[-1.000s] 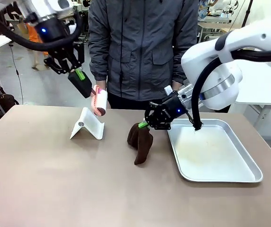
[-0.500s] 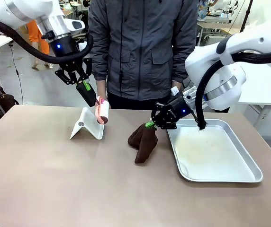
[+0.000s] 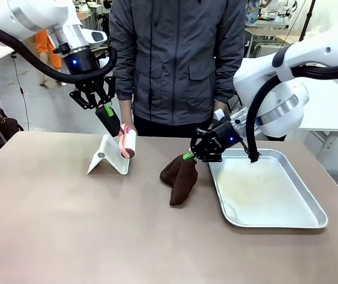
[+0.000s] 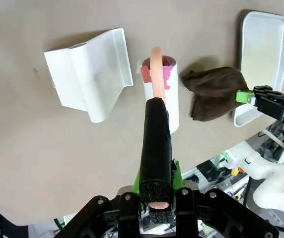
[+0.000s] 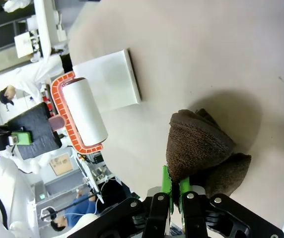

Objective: Clean the surface of the table.
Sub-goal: Return the Lint Roller and towel to their original positions.

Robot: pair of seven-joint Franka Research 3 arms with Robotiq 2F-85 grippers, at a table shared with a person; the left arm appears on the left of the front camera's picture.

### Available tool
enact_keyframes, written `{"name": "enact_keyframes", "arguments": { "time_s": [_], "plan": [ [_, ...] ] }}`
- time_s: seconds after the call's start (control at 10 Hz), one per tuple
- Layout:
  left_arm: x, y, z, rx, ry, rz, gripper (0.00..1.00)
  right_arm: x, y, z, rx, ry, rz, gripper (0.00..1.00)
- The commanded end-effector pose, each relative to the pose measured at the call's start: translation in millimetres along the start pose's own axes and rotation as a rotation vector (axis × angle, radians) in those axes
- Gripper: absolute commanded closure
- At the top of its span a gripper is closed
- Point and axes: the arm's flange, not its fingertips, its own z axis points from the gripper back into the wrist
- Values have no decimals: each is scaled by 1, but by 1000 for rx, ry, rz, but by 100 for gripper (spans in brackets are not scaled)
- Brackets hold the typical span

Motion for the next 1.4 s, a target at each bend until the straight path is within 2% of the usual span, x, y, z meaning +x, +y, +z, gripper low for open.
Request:
{"name": "enact_keyframes", "arguments": {
  "time_s": [0.0, 0.2, 0.4, 0.6, 1.3],
  "plan": [
    [0, 1, -1, 0, 3, 1, 77, -7, 12, 2, -75, -68, 94, 94],
    [7, 11, -20, 45, -14, -37, 77, -3, 17, -15, -132, -86, 109, 94],
    [15, 18, -28, 51, -15, -39, 77, -1, 15, -23, -139, -87, 95, 94],
    [24, 28, -39, 33, -45, 8, 77, 2, 16, -28, -155, -88, 98, 94],
    [43, 42, -50, 31, 4, 52, 77, 8, 15, -37, -151, -31, 86, 94]
  ]
}}
